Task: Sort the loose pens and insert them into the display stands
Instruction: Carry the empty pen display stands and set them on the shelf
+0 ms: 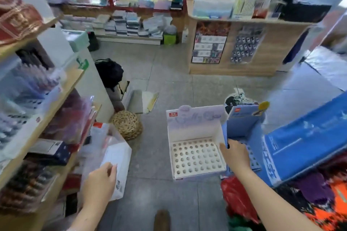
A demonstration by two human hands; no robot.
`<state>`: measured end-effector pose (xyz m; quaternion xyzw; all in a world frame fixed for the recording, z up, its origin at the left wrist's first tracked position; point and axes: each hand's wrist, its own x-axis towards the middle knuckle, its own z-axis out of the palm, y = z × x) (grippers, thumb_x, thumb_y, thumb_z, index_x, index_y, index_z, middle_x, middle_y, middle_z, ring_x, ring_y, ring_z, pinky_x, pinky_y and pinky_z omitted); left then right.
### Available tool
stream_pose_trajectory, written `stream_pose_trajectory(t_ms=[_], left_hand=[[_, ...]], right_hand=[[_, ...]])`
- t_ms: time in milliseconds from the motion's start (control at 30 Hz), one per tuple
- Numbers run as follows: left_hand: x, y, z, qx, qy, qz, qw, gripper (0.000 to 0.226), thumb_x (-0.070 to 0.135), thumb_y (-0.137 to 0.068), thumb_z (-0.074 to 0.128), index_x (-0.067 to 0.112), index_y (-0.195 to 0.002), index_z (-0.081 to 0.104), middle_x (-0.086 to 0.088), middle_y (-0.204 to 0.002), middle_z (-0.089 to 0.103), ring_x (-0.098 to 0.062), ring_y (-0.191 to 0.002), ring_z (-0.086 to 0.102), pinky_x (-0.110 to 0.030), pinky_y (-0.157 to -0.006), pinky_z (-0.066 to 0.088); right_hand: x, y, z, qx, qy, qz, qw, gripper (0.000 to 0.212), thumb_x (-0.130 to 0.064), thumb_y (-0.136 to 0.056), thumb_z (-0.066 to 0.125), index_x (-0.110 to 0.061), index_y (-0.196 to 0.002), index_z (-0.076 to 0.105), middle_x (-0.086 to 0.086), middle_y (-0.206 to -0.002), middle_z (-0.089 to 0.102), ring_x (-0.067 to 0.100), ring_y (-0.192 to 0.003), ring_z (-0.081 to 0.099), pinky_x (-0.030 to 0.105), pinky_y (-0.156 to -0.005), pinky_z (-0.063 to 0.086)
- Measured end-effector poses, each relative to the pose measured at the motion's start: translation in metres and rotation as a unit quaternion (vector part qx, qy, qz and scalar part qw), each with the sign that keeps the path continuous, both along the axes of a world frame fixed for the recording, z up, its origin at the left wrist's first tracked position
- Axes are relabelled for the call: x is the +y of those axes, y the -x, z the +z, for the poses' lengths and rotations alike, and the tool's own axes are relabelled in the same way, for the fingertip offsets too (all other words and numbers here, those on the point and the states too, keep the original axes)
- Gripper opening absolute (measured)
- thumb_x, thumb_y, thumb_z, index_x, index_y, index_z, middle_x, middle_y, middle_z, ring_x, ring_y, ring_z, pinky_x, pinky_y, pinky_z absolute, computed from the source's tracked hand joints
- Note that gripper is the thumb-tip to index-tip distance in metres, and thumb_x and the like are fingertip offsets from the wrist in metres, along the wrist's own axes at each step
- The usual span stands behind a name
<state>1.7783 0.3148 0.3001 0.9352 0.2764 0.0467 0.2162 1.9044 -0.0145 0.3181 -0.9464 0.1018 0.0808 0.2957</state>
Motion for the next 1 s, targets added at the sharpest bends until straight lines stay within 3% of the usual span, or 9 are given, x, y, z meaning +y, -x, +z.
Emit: stream_pose_trajectory(t_ms=[67,200,400,533,733,1000], left_hand=[[0.005,-0.071,0.004,-0.033,0.005,-0.044,0.998,0.052,0.011,-0.086,0.062,0.021,-0.05,0.026,-0.01,-0.041,0.042,-0.031,-0.046,0.044,-0.031,-0.051,0.025],[0.008,-0.204,0.012,-0.017,-0.019,-0.117,0.993,0.035,0.012,-0.088,0.061,0.01,-0.057,0.043,-0.021,-0.052,0.054,-0.036,-0.051,0.053,-0.032,-0.051,0.027],[0.004,-0.373,0.011,-0.071,-0.009,-0.116,0.991,0.043,0.022,-0.091,0.054,0.018,-0.053,0.033,-0.004,-0.049,0.043,-0.028,-0.052,0.043,-0.032,-0.051,0.031],[0.011,-0.472,0.007,-0.045,-0.004,-0.093,0.995,0.044,0.022,-0.092,0.053,0.015,-0.052,0.035,-0.002,-0.048,0.04,-0.025,-0.052,0.041,-0.031,-0.051,0.027],[0.045,-0.584,0.004,-0.02,0.01,-0.031,0.999,0.038,0.021,-0.091,0.055,0.005,-0.056,0.049,-0.009,-0.05,0.053,-0.029,-0.052,0.048,-0.036,-0.05,0.035],[0.13,-0.724,-0.045,0.035,0.037,0.095,0.994,0.039,0.025,-0.091,0.052,0.006,-0.057,0.054,-0.006,-0.052,0.056,-0.024,-0.056,0.052,-0.034,-0.052,0.039]], right_hand=[[-0.005,-0.043,-0.001,-0.014,-0.022,-0.043,0.999,0.044,-0.019,-0.094,0.049,-0.011,-0.053,0.035,0.003,-0.049,0.034,0.018,-0.046,0.029,0.03,-0.048,0.016],[-0.019,-0.115,-0.003,0.015,0.011,-0.117,0.993,0.045,-0.017,-0.095,0.048,-0.013,-0.055,0.026,0.003,-0.049,0.025,0.017,-0.045,0.023,0.029,-0.047,0.011],[-0.035,-0.257,-0.034,0.032,0.042,-0.128,0.99,0.044,-0.016,-0.094,0.048,-0.015,-0.055,0.026,0.003,-0.05,0.025,0.018,-0.046,0.024,0.028,-0.048,0.012],[-0.022,-0.381,-0.033,0.023,0.026,-0.084,0.996,0.045,-0.011,-0.092,0.048,-0.015,-0.054,0.025,0.002,-0.049,0.026,0.018,-0.046,0.025,0.029,-0.049,0.012],[0.03,-0.569,-0.017,0.031,0.028,0.016,0.999,0.045,-0.017,-0.093,0.05,-0.017,-0.057,0.023,0.003,-0.051,0.022,0.018,-0.046,0.022,0.029,-0.049,0.012],[0.136,-0.796,-0.016,0.025,0.048,0.09,0.994,0.045,-0.019,-0.093,0.05,-0.016,-0.057,0.023,0.003,-0.053,0.023,0.017,-0.048,0.024,0.03,-0.049,0.013]])
